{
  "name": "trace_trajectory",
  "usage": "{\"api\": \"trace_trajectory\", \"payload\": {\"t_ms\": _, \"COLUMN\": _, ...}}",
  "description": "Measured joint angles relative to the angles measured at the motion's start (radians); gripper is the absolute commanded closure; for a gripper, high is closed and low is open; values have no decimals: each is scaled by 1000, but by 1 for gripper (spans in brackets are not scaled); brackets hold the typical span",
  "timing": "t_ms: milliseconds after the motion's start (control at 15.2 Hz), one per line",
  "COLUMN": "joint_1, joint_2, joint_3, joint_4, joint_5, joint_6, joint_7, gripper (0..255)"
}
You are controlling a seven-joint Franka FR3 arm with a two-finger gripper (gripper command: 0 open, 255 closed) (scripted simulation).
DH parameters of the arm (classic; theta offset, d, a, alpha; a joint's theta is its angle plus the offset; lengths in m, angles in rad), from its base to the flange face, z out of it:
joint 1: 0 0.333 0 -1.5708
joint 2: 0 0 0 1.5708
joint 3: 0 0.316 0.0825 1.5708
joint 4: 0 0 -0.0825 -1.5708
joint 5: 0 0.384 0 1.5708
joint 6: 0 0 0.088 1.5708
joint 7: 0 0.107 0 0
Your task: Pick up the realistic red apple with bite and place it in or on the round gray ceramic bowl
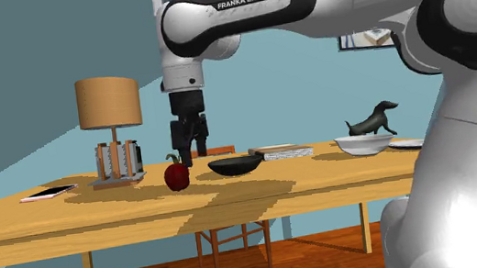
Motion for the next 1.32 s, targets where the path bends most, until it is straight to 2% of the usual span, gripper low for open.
{"api": "trace_trajectory", "payload": {"t_ms": 594, "joint_1": -10, "joint_2": 335, "joint_3": -23, "joint_4": 425, "joint_5": -54, "joint_6": -65, "joint_7": -123, "gripper": 0}}
{"api": "trace_trajectory", "payload": {"t_ms": 726, "joint_1": -12, "joint_2": 350, "joint_3": -26, "joint_4": 432, "joint_5": -56, "joint_6": -55, "joint_7": -130, "gripper": 0}}
{"api": "trace_trajectory", "payload": {"t_ms": 1122, "joint_1": -17, "joint_2": 339, "joint_3": -31, "joint_4": 344, "joint_5": -58, "joint_6": 23, "joint_7": -127, "gripper": 0}}
{"api": "trace_trajectory", "payload": {"t_ms": 1320, "joint_1": -18, "joint_2": 335, "joint_3": -33, "joint_4": 332, "joint_5": -59, "joint_6": 32, "joint_7": -128, "gripper": 0}}
